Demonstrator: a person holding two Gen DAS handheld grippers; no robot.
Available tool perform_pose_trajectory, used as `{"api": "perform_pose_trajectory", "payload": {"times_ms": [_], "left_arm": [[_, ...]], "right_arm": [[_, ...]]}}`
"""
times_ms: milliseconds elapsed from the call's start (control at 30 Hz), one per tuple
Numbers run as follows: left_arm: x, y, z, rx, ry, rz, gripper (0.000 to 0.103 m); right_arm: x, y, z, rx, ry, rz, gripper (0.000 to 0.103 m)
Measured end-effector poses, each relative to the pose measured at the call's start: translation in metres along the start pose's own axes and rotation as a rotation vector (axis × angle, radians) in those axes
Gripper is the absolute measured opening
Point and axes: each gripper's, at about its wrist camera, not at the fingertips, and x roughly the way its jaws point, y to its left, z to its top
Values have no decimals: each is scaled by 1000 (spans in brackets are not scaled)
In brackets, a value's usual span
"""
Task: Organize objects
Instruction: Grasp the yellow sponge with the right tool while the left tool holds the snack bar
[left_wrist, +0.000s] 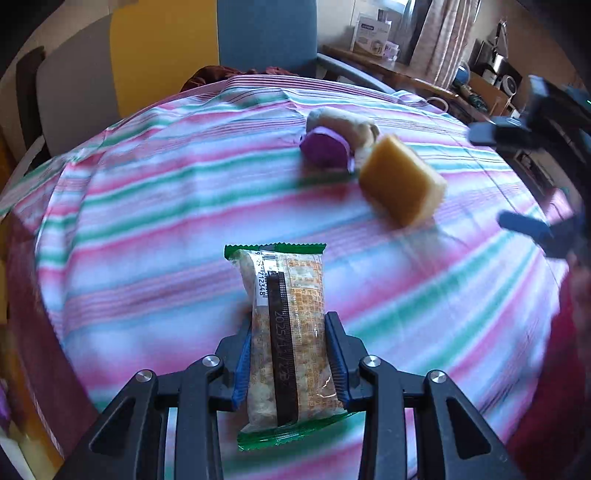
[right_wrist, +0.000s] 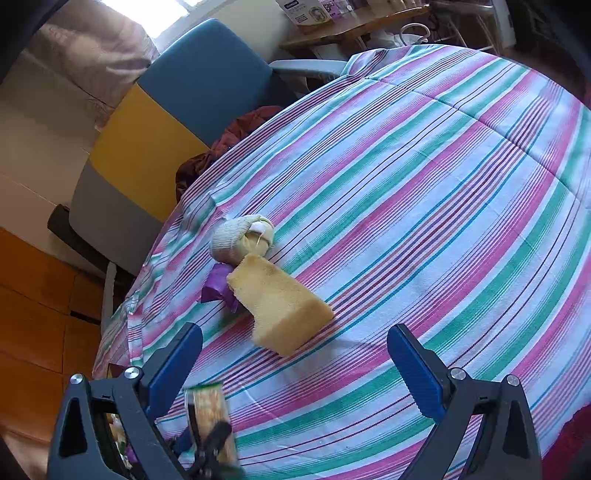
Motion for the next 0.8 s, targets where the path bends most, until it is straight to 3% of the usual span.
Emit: {"api": "perform_pose_trajectory", "payload": {"times_ms": [567,800], "left_arm": [[-23,19,-46,18,-134,-61,36],[-21,13,-51,59,-184,-36,37]], "right_arm": [[11,10,-1,-112,-14,-109,101],[17,19,-6,-173,-19,-153,101]]}}
